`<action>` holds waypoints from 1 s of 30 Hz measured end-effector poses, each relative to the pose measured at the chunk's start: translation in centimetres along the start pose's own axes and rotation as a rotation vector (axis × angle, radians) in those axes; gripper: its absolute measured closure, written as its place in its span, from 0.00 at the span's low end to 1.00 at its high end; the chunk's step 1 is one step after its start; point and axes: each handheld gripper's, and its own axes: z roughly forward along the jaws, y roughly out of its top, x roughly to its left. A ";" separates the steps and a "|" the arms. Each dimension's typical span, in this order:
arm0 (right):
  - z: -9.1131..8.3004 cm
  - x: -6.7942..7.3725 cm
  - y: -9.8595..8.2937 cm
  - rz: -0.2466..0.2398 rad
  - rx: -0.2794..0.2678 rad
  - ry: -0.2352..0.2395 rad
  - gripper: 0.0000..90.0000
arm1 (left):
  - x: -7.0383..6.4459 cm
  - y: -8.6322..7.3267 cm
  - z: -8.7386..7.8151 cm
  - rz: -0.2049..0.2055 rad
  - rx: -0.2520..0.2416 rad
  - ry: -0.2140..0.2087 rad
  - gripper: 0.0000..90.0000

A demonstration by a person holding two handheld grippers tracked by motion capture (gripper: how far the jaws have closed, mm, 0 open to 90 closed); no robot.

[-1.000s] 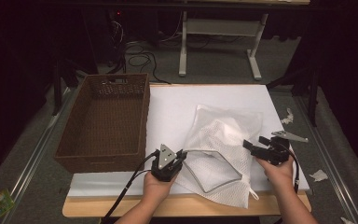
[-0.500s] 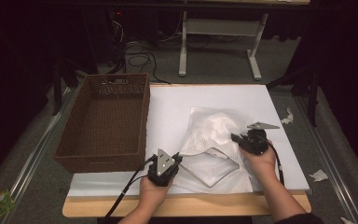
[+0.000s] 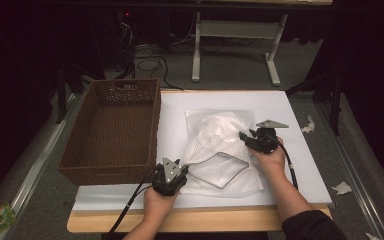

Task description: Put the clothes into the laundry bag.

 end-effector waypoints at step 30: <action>-10.4 0.0 -1.7 -0.079 -0.146 -0.080 0.09 | -0.9 1.8 -2.3 0.014 0.097 -0.189 0.06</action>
